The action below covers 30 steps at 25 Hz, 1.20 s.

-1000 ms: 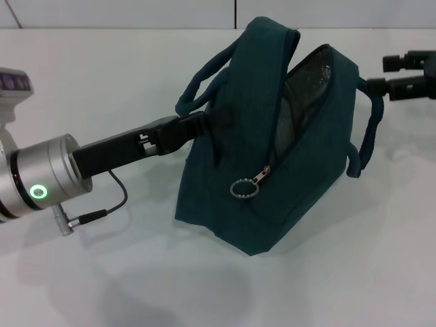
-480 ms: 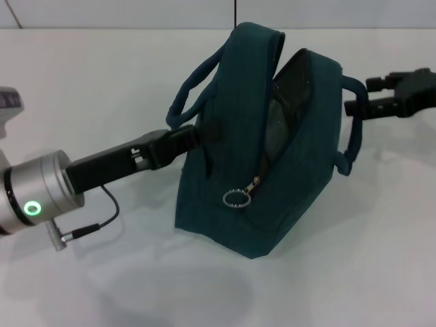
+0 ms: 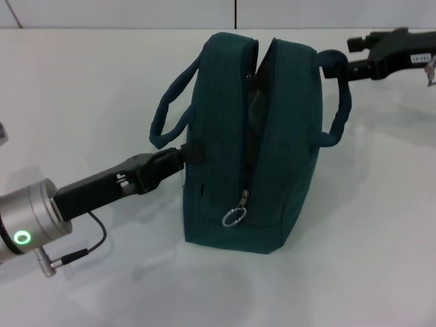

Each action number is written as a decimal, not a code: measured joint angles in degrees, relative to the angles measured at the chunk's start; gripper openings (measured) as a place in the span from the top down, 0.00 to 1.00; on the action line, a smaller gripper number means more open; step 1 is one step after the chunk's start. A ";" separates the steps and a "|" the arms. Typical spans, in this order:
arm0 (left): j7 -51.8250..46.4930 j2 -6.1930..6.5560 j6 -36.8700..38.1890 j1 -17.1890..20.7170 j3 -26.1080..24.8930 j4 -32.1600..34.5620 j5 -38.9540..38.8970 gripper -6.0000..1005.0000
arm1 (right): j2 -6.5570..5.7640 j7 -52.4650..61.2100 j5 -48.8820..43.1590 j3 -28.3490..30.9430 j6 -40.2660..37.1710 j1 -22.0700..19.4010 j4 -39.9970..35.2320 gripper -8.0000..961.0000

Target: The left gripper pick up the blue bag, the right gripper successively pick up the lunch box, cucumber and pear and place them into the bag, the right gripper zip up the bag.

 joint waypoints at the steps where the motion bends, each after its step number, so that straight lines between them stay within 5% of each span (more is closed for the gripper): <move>1: 0.31 0.00 -0.01 0.01 0.02 -0.39 0.00 0.93 | -0.07 0.03 -0.06 0.08 0.01 0.23 -0.43 0.08; 12: 2.30 -0.14 -0.36 -0.78 0.40 -2.18 0.07 0.92 | -0.84 2.27 -0.31 0.45 -3.31 -0.56 -4.82 0.08; 30: 2.25 0.12 -0.69 -1.83 0.01 -2.11 -0.33 0.92 | 1.22 0.99 2.03 4.93 -13.67 -8.12 -10.23 0.08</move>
